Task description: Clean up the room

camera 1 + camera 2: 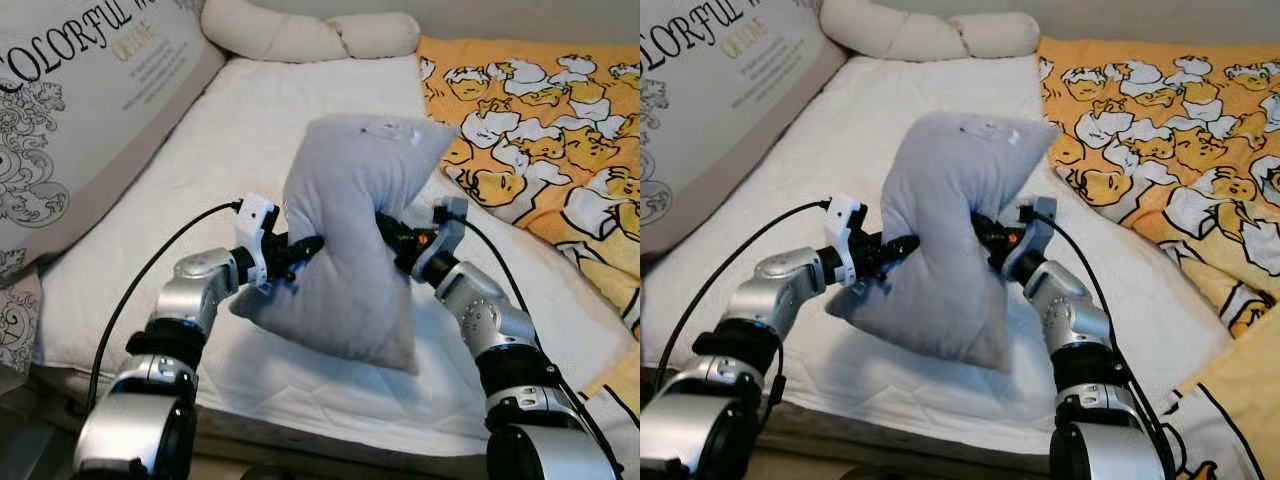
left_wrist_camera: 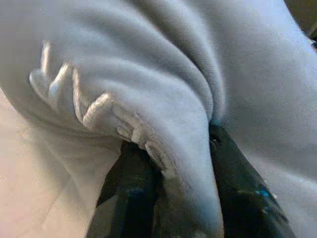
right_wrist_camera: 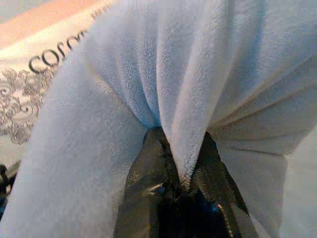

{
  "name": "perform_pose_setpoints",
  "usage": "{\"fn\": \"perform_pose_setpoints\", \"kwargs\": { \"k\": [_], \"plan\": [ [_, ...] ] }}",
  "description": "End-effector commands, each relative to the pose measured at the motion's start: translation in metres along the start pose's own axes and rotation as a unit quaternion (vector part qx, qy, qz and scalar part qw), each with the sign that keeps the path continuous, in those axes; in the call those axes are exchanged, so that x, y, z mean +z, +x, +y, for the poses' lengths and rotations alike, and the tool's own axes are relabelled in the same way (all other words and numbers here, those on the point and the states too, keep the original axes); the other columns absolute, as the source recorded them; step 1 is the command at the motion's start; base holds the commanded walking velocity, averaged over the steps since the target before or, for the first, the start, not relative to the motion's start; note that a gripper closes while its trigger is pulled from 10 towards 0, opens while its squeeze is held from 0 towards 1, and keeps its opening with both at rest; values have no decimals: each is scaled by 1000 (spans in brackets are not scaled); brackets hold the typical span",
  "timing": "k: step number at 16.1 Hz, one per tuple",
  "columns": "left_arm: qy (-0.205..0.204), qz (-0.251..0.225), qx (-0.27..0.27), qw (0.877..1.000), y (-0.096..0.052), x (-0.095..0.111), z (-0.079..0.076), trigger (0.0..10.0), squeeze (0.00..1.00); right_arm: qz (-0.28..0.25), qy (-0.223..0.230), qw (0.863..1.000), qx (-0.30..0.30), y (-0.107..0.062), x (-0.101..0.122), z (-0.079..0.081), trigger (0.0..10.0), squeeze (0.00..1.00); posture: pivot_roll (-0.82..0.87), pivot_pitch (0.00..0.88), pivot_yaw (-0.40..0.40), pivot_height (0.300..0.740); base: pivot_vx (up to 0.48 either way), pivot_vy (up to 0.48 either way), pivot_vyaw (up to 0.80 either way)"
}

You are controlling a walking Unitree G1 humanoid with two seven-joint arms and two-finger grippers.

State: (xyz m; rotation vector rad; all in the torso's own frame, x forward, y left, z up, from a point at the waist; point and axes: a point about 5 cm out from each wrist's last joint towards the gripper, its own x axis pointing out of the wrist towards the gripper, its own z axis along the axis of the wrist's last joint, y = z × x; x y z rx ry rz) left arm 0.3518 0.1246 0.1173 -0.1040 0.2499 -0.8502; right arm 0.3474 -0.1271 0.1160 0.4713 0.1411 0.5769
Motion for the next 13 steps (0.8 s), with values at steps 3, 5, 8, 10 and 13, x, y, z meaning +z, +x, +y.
{"fn": "perform_pose_setpoints", "kwargs": {
  "k": [3,5,8,10,13],
  "plan": [
    [77,-79,10,994,3,38,-12,0,0,-50,15,998,19,12,19,19,0,0,24,0,75,740,0,0,0],
    [94,-109,64,988,-5,45,-10,0,0,-101,-12,995,24,7,34,25,0,0,27,0,65,740,0,0,0],
    [104,-131,85,982,-14,45,-20,0,0,-112,-45,993,17,1,33,36,0,0,26,0,58,740,0,0,0],
    [108,-133,95,981,-16,42,-27,0,0,-115,-50,992,15,-1,29,41,0,0,32,0,54,740,0,0,0],
    [111,-100,133,980,-14,32,-27,10000,0,-82,-49,995,-20,-4,12,40,5843,0,31,0,51,740,0,0,0]
  ]
}}
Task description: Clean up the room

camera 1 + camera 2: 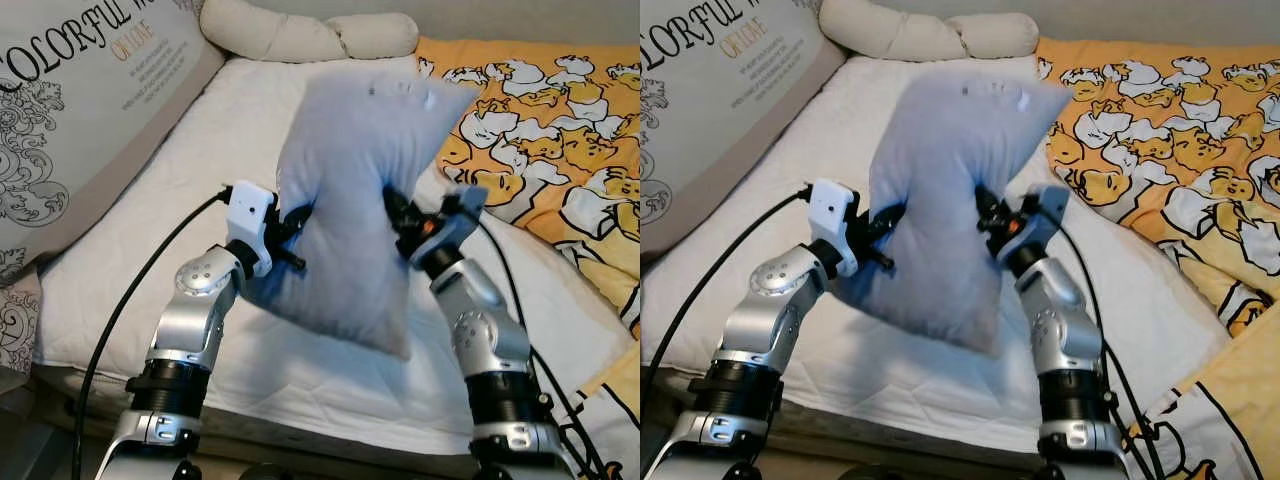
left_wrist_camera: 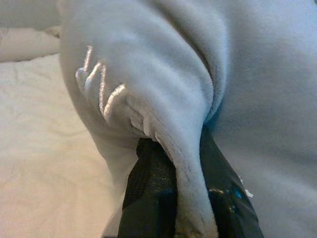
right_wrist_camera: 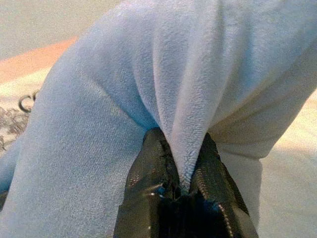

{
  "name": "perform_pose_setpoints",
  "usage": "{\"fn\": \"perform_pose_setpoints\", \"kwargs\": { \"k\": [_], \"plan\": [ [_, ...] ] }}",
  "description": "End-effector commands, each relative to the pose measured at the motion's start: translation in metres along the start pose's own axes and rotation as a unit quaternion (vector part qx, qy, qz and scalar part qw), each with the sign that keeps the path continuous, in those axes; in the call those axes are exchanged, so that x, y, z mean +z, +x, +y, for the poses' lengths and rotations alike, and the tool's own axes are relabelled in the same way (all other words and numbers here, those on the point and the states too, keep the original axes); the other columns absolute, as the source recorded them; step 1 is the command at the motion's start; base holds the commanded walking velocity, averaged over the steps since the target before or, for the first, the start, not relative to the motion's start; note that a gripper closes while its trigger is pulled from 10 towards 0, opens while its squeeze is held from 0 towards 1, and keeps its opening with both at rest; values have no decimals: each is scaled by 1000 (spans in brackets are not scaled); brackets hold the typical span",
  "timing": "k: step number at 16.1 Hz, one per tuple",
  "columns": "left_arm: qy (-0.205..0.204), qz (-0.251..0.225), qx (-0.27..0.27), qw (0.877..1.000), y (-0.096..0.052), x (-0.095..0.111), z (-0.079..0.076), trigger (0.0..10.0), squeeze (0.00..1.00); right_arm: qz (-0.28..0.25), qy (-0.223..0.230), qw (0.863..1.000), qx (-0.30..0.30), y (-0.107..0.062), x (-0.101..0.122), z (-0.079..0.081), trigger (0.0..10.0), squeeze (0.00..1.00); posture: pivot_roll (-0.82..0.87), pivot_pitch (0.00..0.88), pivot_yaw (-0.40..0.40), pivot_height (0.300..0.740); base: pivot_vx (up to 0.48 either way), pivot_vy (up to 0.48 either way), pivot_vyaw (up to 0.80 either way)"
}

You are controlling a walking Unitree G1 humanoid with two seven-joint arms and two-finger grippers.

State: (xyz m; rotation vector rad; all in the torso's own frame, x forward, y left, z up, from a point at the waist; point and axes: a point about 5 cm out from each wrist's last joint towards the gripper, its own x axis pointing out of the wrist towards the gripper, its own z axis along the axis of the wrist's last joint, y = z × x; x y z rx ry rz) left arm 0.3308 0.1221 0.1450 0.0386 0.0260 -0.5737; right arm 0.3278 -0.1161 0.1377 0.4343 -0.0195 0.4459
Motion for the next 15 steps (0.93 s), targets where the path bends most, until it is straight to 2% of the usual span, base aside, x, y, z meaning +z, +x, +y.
{"fn": "perform_pose_setpoints", "kwargs": {
  "k": [1,3,5,6,8,10,15],
  "plan": [
    [13,-12,7,1000,1,9,-3,10000,0,11,-15,1000,11,2,-3,12,10000,0,40,0,46,740,0,0,0],
    [13,1,28,1000,0,7,-1,10000,0,22,-29,999,-14,-2,-10,8,10000,0,37,0,50,740,0,0,0],
    [20,10,40,999,1,6,2,10000,0,35,-11,998,-43,-4,-13,1,10000,0,40,0,49,740,0,292,0],
    [15,11,49,999,0,6,4,10000,0,40,-19,997,-57,-5,-14,-2,10000,0,36,0,52,740,0,319,0],
    [20,15,54,998,1,8,6,10000,0,39,-11,997,-65,-5,-13,-3,10000,0,42,0,51,740,0,315,-209],
    [21,17,54,998,1,9,7,10000,0,43,-13,997,-70,-5,-15,-4,10000,0,42,0,51,740,0,317,-800],
    [25,23,59,998,1,10,12,10000,0,48,-5,995,-85,-5,-19,-4,10000,0,45,0,61,740,0,333,0]
  ]
}}
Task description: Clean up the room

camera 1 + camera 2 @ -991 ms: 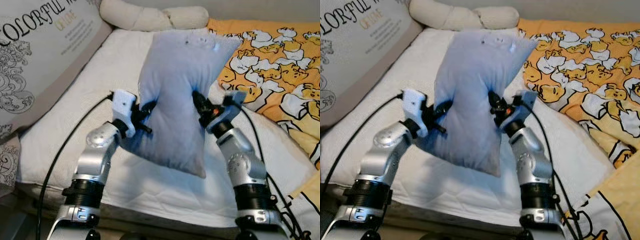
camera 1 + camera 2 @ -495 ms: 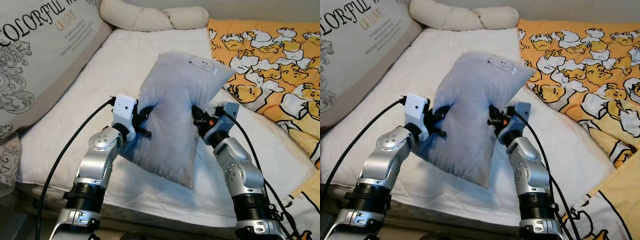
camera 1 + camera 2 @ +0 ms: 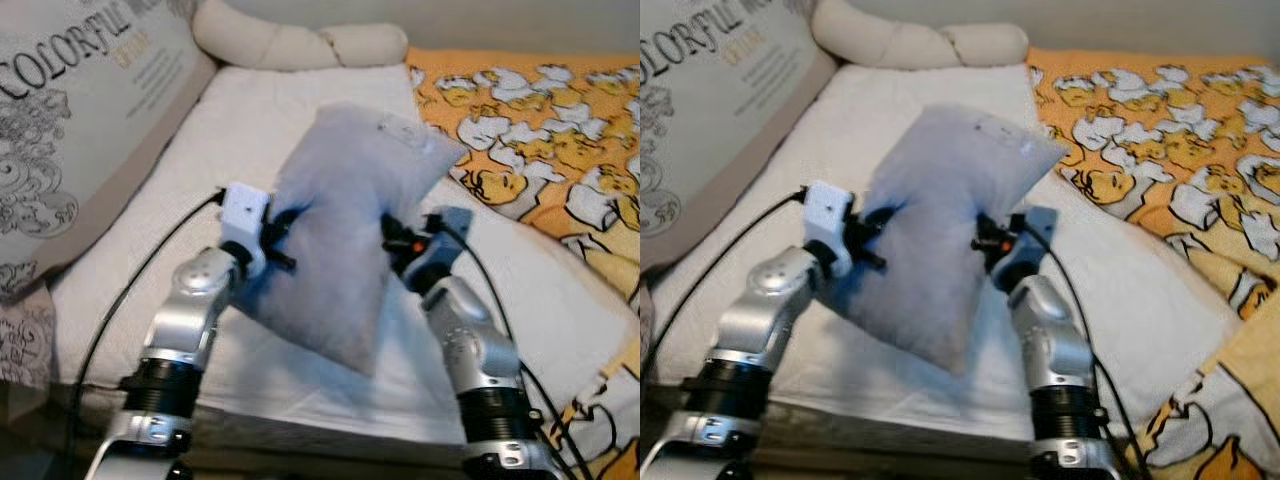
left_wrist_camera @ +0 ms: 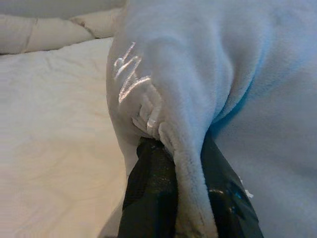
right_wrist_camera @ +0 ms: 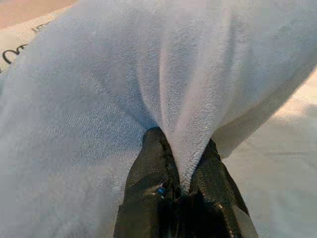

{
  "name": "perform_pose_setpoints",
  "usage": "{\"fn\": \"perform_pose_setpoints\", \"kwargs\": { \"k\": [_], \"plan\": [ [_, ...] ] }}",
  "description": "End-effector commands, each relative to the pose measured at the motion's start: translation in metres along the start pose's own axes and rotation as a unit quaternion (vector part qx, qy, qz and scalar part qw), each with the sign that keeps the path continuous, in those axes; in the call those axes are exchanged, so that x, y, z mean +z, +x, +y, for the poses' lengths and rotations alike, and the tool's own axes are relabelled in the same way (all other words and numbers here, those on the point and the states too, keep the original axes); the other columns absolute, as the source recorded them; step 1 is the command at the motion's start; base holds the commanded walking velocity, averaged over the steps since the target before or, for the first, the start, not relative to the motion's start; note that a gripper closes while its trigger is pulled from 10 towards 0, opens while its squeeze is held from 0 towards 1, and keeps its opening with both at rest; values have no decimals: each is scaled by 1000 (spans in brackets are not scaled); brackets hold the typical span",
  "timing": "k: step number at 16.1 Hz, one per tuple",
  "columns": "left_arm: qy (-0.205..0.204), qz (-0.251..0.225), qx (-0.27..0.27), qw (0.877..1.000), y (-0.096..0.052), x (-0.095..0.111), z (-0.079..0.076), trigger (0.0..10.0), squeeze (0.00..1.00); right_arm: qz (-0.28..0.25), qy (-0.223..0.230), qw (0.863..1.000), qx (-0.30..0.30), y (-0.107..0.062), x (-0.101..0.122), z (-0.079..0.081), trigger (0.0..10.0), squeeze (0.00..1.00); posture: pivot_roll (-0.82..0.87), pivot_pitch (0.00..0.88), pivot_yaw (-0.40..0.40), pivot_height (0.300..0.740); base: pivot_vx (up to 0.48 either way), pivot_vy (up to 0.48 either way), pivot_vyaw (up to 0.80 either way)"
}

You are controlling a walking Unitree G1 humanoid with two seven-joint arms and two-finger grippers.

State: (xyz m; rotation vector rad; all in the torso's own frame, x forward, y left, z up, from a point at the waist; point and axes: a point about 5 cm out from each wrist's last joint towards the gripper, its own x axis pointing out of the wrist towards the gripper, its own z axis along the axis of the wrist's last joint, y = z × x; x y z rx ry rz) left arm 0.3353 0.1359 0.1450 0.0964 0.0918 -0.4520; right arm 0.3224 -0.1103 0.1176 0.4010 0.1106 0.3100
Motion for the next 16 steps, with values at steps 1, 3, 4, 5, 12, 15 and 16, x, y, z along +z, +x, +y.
{"fn": "perform_pose_setpoints", "kwargs": {
  "k": [1,3,4,5,12,15,16],
  "plan": [
    [7,-18,0,1000,4,11,-1,10000,0,-3,4,1000,-8,0,2,-3,10000,0,45,0,63,740,0,364,-494],
    [10,-15,3,1000,4,11,1,10000,0,-3,6,1000,-9,0,2,-4,10000,0,46,0,65,740,0,364,-800],
    [11,-14,4,1000,4,11,1,10000,0,-2,8,1000,-9,0,1,-4,10000,0,48,0,64,740,0,364,0],
    [11,-13,5,1000,4,11,2,10000,0,0,11,1000,-4,1,1,-3,10000,0,51,0,63,740,0,368,0],
    [10,-11,15,1000,3,10,5,10000,0,-3,3,1000,-13,2,0,-3,10000,0,57,0,59,740,0,366,0],
    [12,-11,15,1000,4,10,6,10000,0,3,7,1000,-16,2,-2,-4,10000,0,52,0,65,740,0,368,-158],
    [13,-10,13,1000,5,10,6,10000,0,4,7,1000,-17,3,-2,-5,10000,0,49,0,69,740,0,364,-475]
  ]
}}
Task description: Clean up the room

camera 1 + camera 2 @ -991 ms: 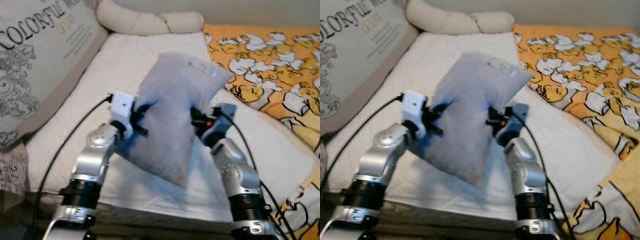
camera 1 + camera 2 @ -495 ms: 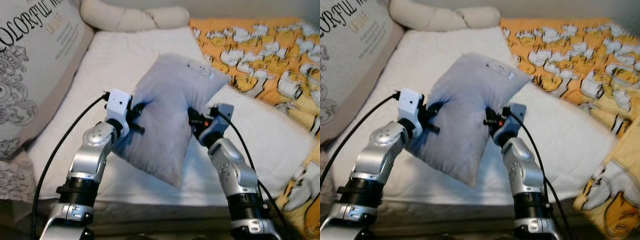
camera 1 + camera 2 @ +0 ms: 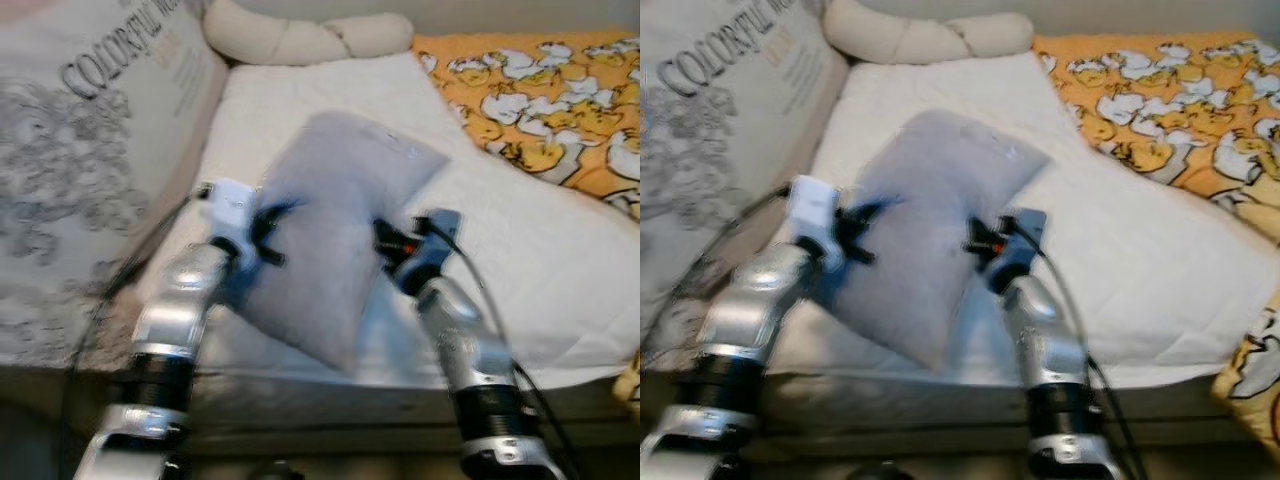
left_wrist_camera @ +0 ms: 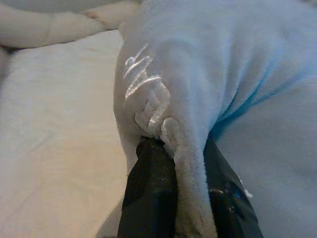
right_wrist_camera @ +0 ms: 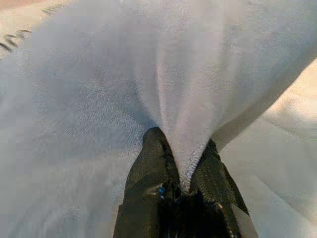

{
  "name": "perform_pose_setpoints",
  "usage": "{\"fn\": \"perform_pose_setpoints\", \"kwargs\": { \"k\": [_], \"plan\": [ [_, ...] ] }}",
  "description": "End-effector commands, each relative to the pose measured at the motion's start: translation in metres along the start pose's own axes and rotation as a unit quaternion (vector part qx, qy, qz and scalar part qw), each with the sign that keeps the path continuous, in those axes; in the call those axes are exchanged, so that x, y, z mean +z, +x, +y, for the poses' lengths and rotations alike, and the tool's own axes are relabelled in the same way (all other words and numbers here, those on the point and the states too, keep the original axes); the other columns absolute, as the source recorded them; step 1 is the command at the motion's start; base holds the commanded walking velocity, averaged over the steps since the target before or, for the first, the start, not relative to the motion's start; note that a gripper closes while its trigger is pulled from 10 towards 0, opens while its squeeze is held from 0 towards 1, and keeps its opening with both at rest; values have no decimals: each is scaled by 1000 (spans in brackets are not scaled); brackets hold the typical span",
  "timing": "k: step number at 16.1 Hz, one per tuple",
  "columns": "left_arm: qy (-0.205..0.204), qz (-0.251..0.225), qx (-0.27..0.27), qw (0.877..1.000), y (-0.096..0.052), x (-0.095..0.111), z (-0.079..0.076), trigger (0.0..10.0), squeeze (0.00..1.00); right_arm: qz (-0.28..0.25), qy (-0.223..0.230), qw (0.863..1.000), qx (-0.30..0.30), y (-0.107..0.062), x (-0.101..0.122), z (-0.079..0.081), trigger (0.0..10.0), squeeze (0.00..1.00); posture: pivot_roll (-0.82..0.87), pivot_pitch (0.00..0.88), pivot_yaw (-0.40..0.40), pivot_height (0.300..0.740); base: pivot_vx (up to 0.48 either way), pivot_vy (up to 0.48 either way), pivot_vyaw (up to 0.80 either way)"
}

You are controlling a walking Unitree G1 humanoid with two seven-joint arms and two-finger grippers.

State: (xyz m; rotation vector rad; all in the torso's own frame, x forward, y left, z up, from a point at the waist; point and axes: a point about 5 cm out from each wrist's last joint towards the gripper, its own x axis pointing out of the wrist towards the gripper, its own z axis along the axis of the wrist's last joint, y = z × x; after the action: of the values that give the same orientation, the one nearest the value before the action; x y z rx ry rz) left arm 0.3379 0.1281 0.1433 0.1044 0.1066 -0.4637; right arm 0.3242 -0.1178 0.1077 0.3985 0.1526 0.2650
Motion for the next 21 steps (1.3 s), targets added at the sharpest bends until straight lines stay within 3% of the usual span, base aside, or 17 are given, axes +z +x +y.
{"fn": "perform_pose_setpoints", "kwargs": {
  "k": [1,12,21],
  "plan": [
    [11,-18,19,1000,-1,11,12,10000,0,-11,2,1000,7,2,4,6,10000,0,47,0,72,740,0,364,0],
    [-6,-31,39,999,-1,13,17,10000,0,1,-9,1000,19,7,4,8,10000,0,52,0,57,740,0,65,0],
    [-10,-28,46,999,1,11,18,10000,0,4,-20,1000,13,8,3,6,10000,0,49,0,55,740,265,0,0]
  ]
}}
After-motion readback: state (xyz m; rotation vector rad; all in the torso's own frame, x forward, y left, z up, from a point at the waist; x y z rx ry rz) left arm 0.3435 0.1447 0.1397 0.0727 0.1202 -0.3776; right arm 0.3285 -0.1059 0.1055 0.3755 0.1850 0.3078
